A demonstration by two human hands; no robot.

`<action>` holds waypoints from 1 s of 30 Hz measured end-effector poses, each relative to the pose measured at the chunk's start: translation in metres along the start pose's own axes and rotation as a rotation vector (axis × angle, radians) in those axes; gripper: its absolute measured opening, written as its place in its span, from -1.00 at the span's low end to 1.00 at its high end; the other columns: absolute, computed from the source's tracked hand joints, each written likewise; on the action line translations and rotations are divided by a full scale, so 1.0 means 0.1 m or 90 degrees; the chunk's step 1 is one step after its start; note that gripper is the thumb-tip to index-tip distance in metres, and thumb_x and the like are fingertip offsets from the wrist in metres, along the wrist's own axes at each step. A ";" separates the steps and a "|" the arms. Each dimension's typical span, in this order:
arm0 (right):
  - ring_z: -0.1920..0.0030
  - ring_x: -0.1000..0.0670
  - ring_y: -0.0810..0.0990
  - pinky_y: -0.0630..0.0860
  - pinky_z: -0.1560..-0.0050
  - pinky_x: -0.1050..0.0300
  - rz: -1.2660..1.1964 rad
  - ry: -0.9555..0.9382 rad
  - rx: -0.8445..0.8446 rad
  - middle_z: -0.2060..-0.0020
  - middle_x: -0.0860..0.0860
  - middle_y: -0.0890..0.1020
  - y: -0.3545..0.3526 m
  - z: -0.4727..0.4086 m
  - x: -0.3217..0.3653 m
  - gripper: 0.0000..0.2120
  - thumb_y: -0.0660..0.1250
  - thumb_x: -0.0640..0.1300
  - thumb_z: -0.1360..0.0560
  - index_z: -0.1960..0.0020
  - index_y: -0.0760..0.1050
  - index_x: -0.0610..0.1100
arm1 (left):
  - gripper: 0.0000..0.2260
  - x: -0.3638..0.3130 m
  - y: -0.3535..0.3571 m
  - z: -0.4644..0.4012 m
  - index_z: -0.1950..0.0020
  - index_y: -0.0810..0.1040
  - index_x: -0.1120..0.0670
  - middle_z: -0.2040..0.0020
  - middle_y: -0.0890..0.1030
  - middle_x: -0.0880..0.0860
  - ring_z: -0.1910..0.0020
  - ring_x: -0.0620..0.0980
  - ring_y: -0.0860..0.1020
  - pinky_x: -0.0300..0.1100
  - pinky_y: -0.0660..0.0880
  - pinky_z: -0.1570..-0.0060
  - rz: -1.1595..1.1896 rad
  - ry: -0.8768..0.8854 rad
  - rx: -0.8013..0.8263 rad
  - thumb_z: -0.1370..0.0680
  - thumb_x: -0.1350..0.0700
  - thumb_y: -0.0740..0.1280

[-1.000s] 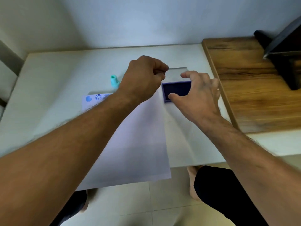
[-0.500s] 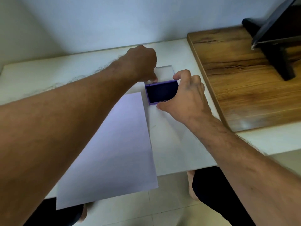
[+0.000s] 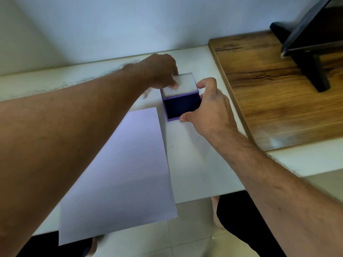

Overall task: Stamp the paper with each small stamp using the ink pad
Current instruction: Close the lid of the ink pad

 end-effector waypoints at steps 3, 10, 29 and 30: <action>-0.24 -0.13 0.52 0.53 -0.16 0.04 0.005 0.012 -0.009 -0.22 -0.09 0.56 -0.02 -0.01 -0.01 -0.01 0.64 -0.10 -0.22 -0.47 0.12 -0.06 | -0.67 -0.02 -0.08 0.04 -0.22 0.59 0.05 -0.18 0.59 0.12 -0.19 0.13 0.49 -0.17 0.34 0.00 0.025 0.019 -0.058 -0.47 0.04 0.44; -0.28 -0.16 0.48 0.48 -0.25 -0.06 -0.005 0.019 -0.021 -0.28 -0.13 0.50 -0.04 -0.03 -0.02 0.25 0.68 -0.09 -0.15 -0.55 -0.12 -0.01 | -0.71 -0.05 -0.23 0.35 -0.25 0.59 -0.04 -0.15 0.65 0.00 0.01 -0.01 0.57 -0.29 0.38 0.05 0.129 0.043 -0.121 -0.59 0.16 0.22; 0.13 -0.05 0.55 0.49 0.20 0.14 0.254 -0.094 0.056 0.23 0.04 0.60 0.06 -0.13 0.12 -0.56 0.44 0.31 -0.23 0.08 0.64 0.02 | -0.72 -0.28 0.19 0.64 -0.03 0.66 -0.13 0.07 0.66 -0.12 0.07 -0.08 0.53 -0.09 0.51 -0.01 0.030 0.115 0.001 -0.34 -0.11 0.49; 0.12 -0.04 0.54 0.49 0.18 0.15 0.272 -0.088 0.069 0.21 0.04 0.59 0.08 -0.15 0.12 -0.56 0.49 0.26 -0.21 0.04 0.64 0.01 | -0.68 -0.29 0.18 0.63 -0.06 0.66 -0.13 0.04 0.66 -0.10 0.05 -0.07 0.52 -0.10 0.50 -0.03 0.013 0.115 0.002 -0.33 -0.11 0.50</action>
Point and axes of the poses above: each hand's wrist, its own z-axis away from the middle knuckle, its own y-axis out of the palm, x = y × z, the point moved 9 cm from there along -z, towards the middle knuckle
